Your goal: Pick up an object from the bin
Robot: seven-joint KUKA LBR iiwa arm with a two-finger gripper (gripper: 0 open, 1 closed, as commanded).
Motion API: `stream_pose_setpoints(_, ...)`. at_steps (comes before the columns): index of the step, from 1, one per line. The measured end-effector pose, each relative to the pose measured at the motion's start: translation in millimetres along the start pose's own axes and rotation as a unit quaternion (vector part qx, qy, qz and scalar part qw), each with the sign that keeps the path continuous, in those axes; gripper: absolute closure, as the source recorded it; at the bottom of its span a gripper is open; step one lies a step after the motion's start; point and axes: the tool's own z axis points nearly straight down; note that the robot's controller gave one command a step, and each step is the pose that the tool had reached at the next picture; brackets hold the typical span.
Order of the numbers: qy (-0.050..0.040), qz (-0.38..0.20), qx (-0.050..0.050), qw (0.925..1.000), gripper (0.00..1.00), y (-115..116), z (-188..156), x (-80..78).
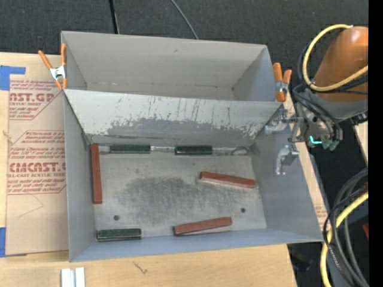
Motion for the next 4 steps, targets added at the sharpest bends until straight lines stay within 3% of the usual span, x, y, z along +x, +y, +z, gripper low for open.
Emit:
stream_pose_setpoints(1,-0.0038,-0.001,0.001,1.0,0.0,1,-4,-1.8)
stream_pose_setpoints(2,0.0005,0.013,-0.002,0.9999,0.0,61,71,13.2)
stream_pose_setpoints(3,-0.0035,0.075,0.0,0.9971,0.0,57,62,8.2)
stream_pose_setpoints(4,-0.0037,0.078,0.0,0.997,0.0,79,110,26.3)
